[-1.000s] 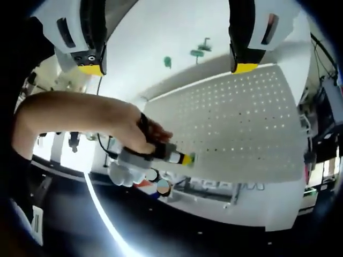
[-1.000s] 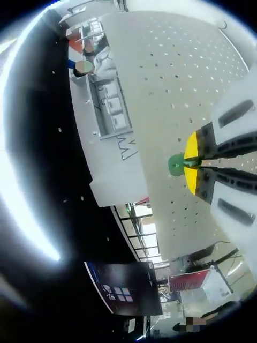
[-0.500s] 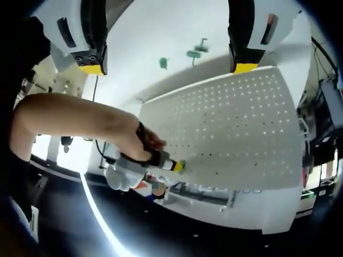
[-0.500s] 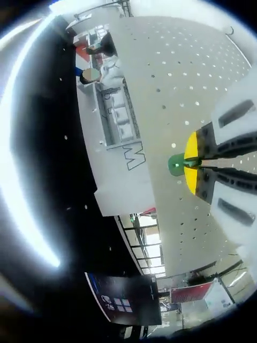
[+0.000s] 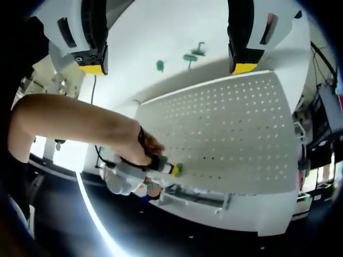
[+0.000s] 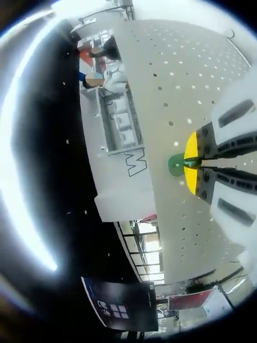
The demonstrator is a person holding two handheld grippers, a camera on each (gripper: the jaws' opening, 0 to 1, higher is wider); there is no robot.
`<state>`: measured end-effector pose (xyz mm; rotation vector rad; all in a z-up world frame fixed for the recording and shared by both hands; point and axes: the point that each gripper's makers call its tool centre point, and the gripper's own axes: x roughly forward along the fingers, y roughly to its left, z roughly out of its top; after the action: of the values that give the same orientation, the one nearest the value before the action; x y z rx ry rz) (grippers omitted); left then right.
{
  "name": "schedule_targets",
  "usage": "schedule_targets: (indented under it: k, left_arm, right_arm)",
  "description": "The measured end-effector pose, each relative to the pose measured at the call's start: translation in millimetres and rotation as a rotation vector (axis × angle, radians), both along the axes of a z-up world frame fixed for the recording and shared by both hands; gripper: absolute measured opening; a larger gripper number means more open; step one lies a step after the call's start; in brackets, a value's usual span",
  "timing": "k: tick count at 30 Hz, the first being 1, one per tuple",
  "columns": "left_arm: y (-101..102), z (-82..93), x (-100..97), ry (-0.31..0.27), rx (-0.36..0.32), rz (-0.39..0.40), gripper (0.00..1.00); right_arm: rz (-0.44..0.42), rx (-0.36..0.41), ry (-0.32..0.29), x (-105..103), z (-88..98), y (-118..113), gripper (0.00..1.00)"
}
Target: Insert the hook assembly into the mounting plate slot until the hook locks in place.
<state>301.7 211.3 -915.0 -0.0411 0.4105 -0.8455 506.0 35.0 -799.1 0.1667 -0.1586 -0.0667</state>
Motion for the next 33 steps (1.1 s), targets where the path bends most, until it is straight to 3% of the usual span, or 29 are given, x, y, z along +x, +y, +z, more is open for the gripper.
schedule_targets:
  k: [11, 33]
  left_arm:
    - [8, 2.7, 4.5, -0.013, -0.007, 0.028, 0.92]
    - [14, -0.9, 5.0, 0.017, -0.029, 0.037, 0.92]
  right_arm:
    - [-0.031, 0.013, 0.000, -2, -2.6, 1, 0.00]
    - [-0.064, 0.045, 0.035, 3, -11.9, -4, 0.00]
